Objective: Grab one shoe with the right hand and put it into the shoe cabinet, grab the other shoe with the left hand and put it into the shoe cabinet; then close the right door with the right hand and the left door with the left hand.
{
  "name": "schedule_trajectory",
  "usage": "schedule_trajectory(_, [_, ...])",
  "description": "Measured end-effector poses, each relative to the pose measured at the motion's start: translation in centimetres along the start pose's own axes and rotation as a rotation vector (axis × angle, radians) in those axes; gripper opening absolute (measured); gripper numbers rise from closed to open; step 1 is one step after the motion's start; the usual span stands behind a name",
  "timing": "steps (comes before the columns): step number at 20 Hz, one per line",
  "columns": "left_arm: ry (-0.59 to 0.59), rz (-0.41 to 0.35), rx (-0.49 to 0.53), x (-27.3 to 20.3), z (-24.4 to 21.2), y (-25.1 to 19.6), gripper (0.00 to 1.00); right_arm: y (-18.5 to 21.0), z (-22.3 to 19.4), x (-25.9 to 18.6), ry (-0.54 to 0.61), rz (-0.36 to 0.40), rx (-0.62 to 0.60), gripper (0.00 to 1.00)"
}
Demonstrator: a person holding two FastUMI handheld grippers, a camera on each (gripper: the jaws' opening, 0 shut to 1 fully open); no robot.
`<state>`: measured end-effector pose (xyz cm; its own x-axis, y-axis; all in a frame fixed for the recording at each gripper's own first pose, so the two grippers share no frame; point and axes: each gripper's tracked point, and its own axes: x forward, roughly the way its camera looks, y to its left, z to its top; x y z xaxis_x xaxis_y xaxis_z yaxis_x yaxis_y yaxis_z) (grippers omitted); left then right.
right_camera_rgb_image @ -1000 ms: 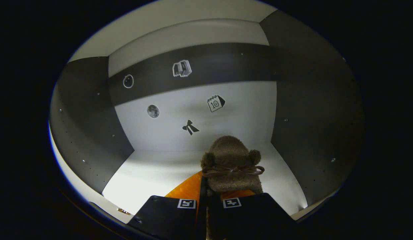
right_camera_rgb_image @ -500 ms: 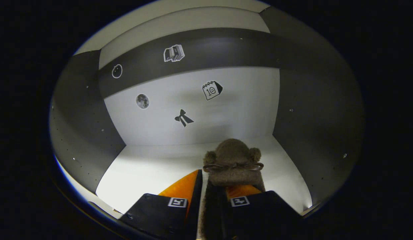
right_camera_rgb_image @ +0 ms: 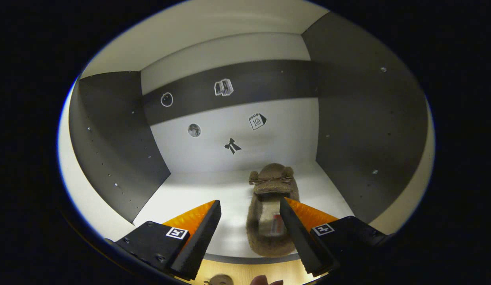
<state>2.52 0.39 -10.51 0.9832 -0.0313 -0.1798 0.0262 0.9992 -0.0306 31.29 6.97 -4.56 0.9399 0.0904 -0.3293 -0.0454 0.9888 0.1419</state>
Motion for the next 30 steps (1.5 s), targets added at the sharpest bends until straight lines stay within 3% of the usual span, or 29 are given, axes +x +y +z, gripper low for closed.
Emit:
schedule_trajectory(7, [0.175, -0.08, 0.0, 0.4, -9.7, -1.6, 0.95, 1.3, -0.3, -11.5, -0.172, 0.047, 0.001, 0.98])
schedule_trajectory(15, [0.443, -0.152, -0.025, 2.4, -22.5, -2.2, 0.93, -0.6, 0.1, -23.0, -0.305, 0.049, -0.009, 0.98])
schedule_trajectory(20, [0.495, -0.154, 0.016, 5.9, -27.3, -2.2, 0.8, -3.4, -1.0, -27.4, -0.279, 0.015, -0.009, 0.98])
schedule_trajectory(22, [0.476, -0.141, 0.04, 7.6, -27.9, -2.2, 0.67, -4.4, -1.7, -28.4, -0.269, -0.003, -0.015, 0.98])
schedule_trajectory(23, [0.468, -0.141, 0.041, 8.3, -28.0, -2.4, 0.7, -4.9, -2.1, -28.8, -0.262, -0.011, -0.029, 0.98])
schedule_trajectory(24, [0.463, -0.142, 0.037, 8.9, -28.2, -2.8, 0.63, -5.3, -2.5, -29.2, -0.259, -0.018, -0.047, 0.98])
schedule_trajectory(27, [0.474, -0.136, 0.026, 10.6, -29.0, -3.3, 0.57, -5.7, -3.2, -29.7, -0.25, -0.025, -0.073, 0.98])
schedule_trajectory(30, [0.488, -0.087, 0.016, 11.7, -28.8, -2.8, 0.39, -5.4, -3.7, -29.9, -0.242, -0.013, -0.074, 0.98])
